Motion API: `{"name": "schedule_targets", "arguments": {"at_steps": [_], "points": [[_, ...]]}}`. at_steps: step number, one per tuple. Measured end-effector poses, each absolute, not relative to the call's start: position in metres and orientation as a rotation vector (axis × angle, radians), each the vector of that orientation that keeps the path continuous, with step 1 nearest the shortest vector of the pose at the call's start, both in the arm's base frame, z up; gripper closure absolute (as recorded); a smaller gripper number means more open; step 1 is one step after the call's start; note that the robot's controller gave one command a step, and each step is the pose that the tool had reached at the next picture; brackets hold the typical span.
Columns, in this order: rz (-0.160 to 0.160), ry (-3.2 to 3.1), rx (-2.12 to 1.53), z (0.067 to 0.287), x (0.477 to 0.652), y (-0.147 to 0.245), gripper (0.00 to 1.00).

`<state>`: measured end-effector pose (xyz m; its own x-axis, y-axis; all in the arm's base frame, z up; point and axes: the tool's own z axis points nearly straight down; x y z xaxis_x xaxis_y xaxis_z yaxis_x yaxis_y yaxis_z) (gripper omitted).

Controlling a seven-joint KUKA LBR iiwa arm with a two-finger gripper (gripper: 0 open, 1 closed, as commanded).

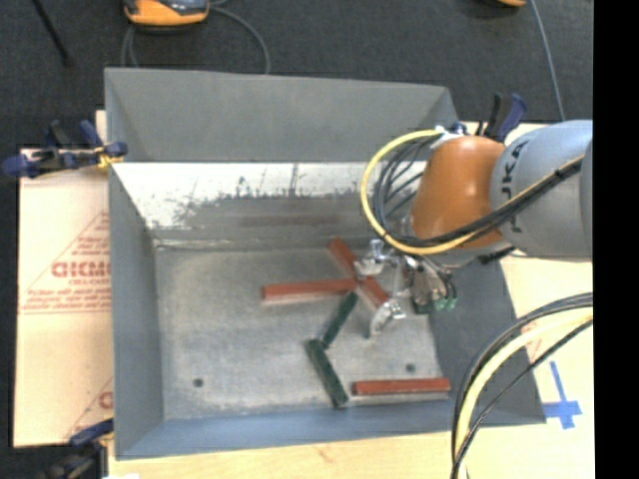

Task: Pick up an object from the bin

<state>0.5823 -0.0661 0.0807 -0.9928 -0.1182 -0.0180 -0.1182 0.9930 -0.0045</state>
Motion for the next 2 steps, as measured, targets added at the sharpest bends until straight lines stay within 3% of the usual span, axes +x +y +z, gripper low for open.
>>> {"name": "schedule_targets", "arguments": {"at_steps": [1,2], "points": [[-0.004,3.097,-0.188,0.0827,0.5871,-0.0638,1.0],[-0.005,3.105,-0.189,0.0789,0.5845,-0.0645,0.0]]}}
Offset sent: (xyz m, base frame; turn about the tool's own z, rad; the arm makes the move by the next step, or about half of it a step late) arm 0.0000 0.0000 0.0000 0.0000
